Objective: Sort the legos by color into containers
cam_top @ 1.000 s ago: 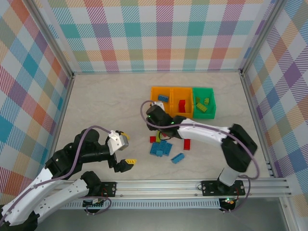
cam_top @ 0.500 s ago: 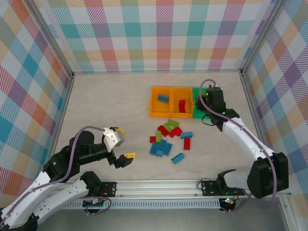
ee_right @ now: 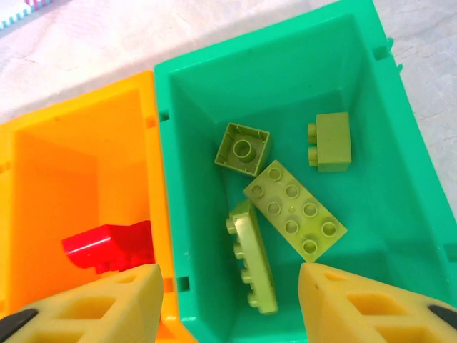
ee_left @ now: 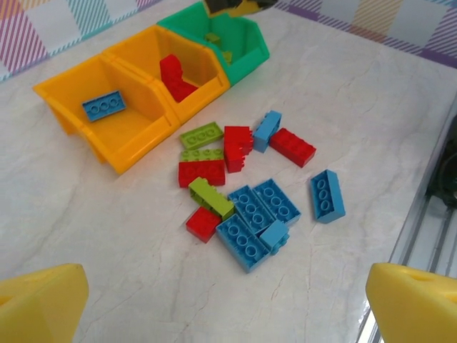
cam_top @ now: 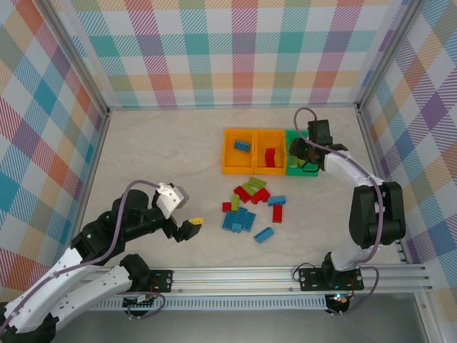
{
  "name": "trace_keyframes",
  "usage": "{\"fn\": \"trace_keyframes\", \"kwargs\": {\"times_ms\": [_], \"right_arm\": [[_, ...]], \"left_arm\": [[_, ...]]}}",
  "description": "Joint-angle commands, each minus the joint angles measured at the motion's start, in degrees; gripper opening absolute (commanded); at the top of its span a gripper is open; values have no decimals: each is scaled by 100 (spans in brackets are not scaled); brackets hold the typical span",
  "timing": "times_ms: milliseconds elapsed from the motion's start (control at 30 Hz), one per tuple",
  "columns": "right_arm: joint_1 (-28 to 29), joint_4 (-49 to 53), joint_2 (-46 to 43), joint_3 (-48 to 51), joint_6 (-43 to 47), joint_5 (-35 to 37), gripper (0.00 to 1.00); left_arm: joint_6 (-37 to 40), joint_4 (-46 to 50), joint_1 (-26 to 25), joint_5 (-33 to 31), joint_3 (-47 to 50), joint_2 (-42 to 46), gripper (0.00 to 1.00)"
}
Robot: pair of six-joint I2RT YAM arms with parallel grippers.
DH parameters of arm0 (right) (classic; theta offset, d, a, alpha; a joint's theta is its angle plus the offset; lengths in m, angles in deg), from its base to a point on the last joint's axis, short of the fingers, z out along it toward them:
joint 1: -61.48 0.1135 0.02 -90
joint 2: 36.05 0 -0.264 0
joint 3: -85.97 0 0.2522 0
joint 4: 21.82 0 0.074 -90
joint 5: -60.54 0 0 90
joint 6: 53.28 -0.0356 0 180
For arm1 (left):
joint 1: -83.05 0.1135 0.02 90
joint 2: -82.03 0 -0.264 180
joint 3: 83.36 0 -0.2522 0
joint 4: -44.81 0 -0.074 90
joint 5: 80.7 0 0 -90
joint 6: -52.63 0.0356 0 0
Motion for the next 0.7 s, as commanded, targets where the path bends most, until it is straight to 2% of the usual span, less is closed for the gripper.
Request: {"fn": "trace_keyframes", "kwargs": {"times_ms": [0,200,267,400,500,667], "right_arm": [[-29,214,-561,17,-63,-311,57],[164,386,-1809,768,-401,-2375,62],[543,523,-2250,1014,-497,-2428,62],[1617,1520,-2722,948,-384,-1950,65],[2191,2060,-2990,1013,-484,-1759,67],[2688,2292,-3479,1426,-898,-1756,71]], "left_arm": [[-218,92,-46,-283,-161,-109,100],[-776,316,-28,-669,-368,-853,100],[-1209,476,-24,-972,-632,-1292,100],[-2575,290,-24,-1651,-978,-2219,100],[-3480,-298,-23,-1695,-867,-2858,98],[-4469,-936,-23,-1708,-661,-3771,90]]}}
